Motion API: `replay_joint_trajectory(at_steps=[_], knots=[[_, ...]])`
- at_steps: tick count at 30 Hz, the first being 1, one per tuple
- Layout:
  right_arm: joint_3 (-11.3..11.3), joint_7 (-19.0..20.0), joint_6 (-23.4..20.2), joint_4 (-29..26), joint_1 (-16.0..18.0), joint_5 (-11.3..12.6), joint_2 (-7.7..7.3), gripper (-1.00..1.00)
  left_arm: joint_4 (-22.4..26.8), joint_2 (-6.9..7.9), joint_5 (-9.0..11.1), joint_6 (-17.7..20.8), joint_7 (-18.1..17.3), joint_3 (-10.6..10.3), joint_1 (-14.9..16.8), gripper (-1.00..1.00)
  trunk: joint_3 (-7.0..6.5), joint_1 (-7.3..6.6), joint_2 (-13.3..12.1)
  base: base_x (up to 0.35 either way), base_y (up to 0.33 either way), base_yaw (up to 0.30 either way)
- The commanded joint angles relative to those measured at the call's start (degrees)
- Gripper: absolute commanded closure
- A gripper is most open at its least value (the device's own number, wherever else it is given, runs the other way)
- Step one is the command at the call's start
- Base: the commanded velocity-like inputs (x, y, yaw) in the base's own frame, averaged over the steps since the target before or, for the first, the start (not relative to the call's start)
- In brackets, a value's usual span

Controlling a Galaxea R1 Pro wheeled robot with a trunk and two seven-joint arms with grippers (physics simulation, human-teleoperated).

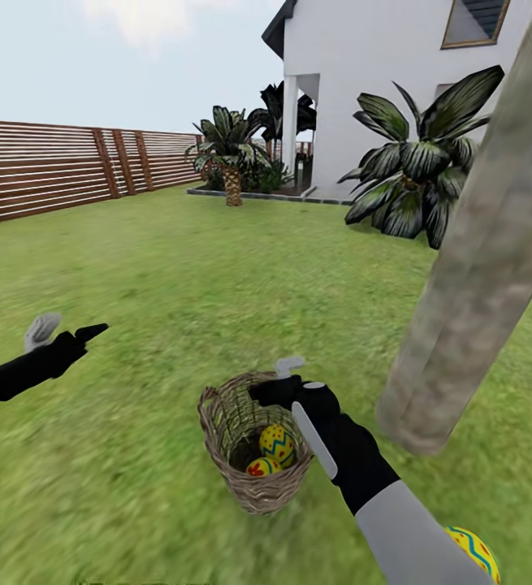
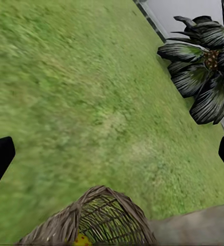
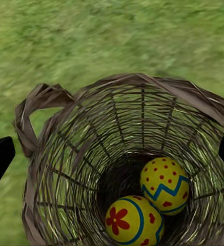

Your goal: Take the three Easter eggs out of the wicker basket on the lawn in the garden, then place them on the lawn next to a single tree (choose any tree) so that all three eggs are next to the same tree and none are left in the basket.

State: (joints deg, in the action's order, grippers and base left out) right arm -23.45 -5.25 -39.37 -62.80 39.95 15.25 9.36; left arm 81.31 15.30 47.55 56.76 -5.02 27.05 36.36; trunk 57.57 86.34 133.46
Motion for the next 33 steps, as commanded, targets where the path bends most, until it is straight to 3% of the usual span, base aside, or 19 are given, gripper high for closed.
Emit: replay_joint_trajectory(at_steps=[1, 3, 8, 12, 20, 25, 30, 33], knots=[[-0.1, -0.9, -0.2, 0.0, 0.0, 0.6, -0.03, -1.00, 0.0, -0.01, -0.5, 0.3, -0.6, -0.6, 0.0, -1.00, 0.01, -0.01, 0.0, 0.000, 0.000, 0.260], [-0.1, -2.2, -0.1, 0.1, 0.0, 0.6, -0.04, -1.00, 0.0, -0.01, -0.5, 0.3, -0.5, -1.7, 0.0, -1.00, -0.05, -0.01, 0.0, 0.000, 0.000, 0.202], [-0.1, -10.1, 0.3, 1.9, -0.2, 0.7, -0.09, -1.00, 0.0, -0.05, -0.6, 0.2, -0.4, -2.8, 0.0, -1.00, -0.07, -0.01, 0.0, 0.000, 0.000, 0.039], [-0.1, -11.7, 0.6, 7.3, 0.2, 0.6, -0.10, -1.00, 0.0, -1.02, -0.7, 0.2, -0.1, -2.9, 0.0, -1.00, -0.07, -0.01, 0.0, 0.000, 0.000, 0.003], [0.0, -11.0, 3.4, 22.0, 6.5, 0.7, 0.27, -1.00, 0.1, -2.01, -0.7, 0.2, 0.0, -2.9, 0.0, -1.00, -0.07, -0.01, 0.0, 0.000, 0.000, 0.000], [-0.1, -6.4, 4.5, 24.3, 7.8, 0.9, 0.47, -1.00, 0.1, -2.03, -0.8, 0.2, 0.0, -3.0, 0.0, -1.00, 0.64, 0.87, 1.6, 0.000, 0.000, 0.000], [-0.7, -5.1, 4.6, 24.3, 8.3, 0.8, 0.54, -1.00, 0.1, -2.04, -0.8, 0.2, 0.0, -3.0, 0.0, -1.00, 1.54, 1.97, 3.6, 0.000, 0.000, 0.000], [-4.5, -4.9, 4.6, 22.4, 8.3, 0.8, 0.51, -1.00, 0.0, -2.10, -0.8, 0.2, 0.0, -3.0, 0.0, -1.00, 2.08, 2.63, 4.8, 0.000, 0.000, 0.000]])
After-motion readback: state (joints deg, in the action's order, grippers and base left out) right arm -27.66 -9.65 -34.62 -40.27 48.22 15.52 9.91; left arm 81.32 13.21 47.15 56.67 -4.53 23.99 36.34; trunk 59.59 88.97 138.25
